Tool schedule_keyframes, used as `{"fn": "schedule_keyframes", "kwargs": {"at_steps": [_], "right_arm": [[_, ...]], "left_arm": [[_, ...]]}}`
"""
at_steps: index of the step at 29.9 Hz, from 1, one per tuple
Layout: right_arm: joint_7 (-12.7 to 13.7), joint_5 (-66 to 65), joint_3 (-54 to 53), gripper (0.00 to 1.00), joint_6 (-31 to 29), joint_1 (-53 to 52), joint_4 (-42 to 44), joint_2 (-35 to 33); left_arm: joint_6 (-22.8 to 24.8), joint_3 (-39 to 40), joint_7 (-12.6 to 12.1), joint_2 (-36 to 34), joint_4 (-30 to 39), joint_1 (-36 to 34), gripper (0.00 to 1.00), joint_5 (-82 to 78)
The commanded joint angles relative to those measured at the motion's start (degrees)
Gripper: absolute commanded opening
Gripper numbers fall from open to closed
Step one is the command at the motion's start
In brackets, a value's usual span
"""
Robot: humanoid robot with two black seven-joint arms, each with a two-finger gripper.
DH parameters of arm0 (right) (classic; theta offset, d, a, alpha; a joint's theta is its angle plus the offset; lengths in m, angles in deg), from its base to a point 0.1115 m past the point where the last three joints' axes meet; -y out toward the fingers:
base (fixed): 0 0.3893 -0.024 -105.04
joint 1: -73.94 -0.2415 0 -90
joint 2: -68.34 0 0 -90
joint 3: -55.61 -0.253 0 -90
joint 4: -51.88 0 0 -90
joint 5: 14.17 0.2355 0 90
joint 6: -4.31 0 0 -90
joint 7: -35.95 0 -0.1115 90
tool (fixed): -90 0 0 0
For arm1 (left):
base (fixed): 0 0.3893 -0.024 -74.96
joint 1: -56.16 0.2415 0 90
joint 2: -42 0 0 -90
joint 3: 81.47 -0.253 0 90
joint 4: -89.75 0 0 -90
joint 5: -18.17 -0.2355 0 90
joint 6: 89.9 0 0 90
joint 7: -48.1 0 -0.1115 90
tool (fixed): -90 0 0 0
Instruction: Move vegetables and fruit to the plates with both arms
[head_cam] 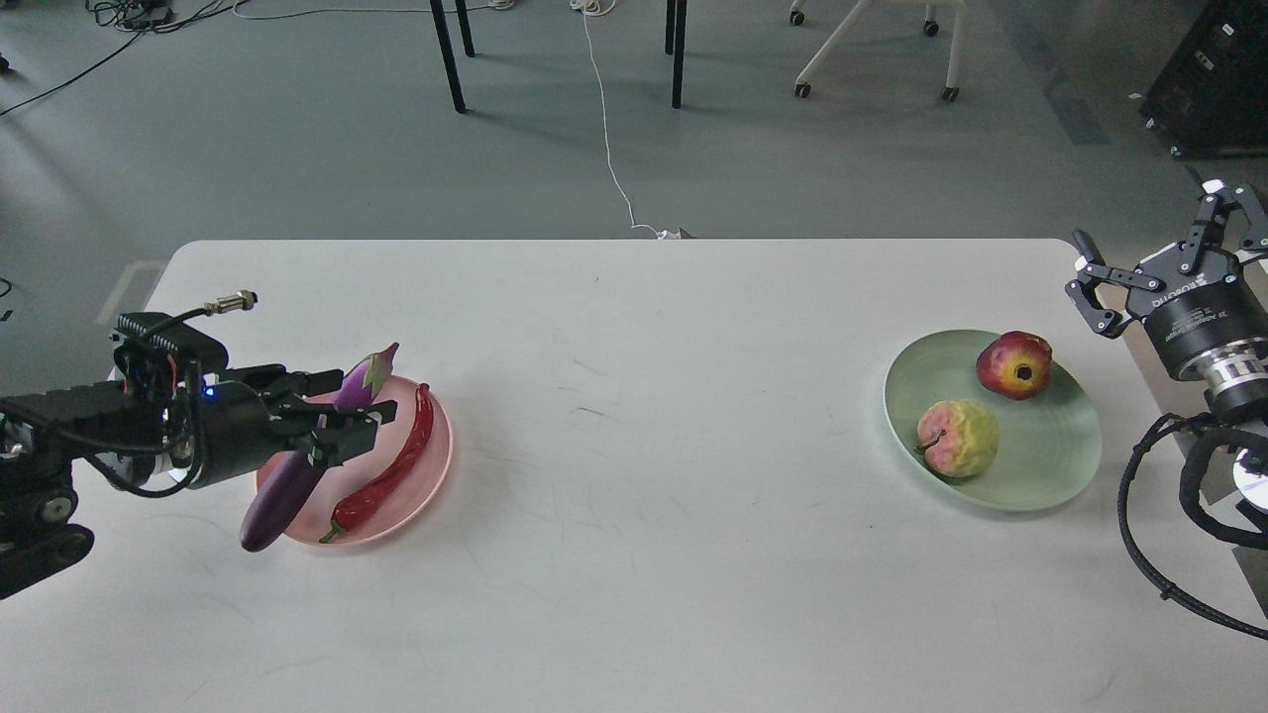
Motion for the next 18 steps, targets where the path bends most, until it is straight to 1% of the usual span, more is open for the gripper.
{"fn": "schedule_keyframes", "kwargs": {"at_steps": [1, 3, 6, 10, 12, 14, 16, 18], "right_arm": [[0.0, 0.1, -2.7, 0.99, 0.0, -2.1, 2.9, 0.2], [0.0, 0.1, -4.1, 0.99, 0.0, -2.2, 2.7, 0.1], [0.0, 0.1, -4.5, 0.99, 0.0, -2.9, 2.8, 0.1], [0.0, 0.1, -4.5, 0.99, 0.0, -3.8, 3.1, 0.2], [0.0, 0.1, -4.5, 0.99, 0.0, -3.9, 3.0, 0.4], [0.0, 0.2, -4.7, 0.99, 0.0, -4.4, 3.5, 2.8], [0.0, 0.2, -4.7, 0.99, 0.0, -5.4, 4.6, 5.9], [0.1, 0.7, -5.3, 0.99, 0.0, -7.0, 5.3, 7.7]], "left_arm": [[-1.2, 7.3, -0.1, 4.5, -3.8, -0.5, 0.93, 19.5], [-1.0, 11.6, 0.0, 8.1, -6.9, -0.6, 0.95, 31.1], [-1.0, 17.1, 0.1, 13.1, -10.7, -1.3, 0.95, 45.2], [-0.8, 24.1, 0.2, 21.6, -18.0, -2.4, 0.96, 56.1], [0.3, 27.5, 0.3, 25.4, -22.6, -2.5, 0.96, 60.0], [2.6, 31.3, 0.8, 28.4, -27.4, -2.5, 0.96, 64.2], [6.0, 35.2, 1.1, 30.9, -32.0, -2.5, 0.96, 69.6], [10.0, 38.6, 1.1, 33.0, -36.9, -2.5, 0.96, 76.1]]}}
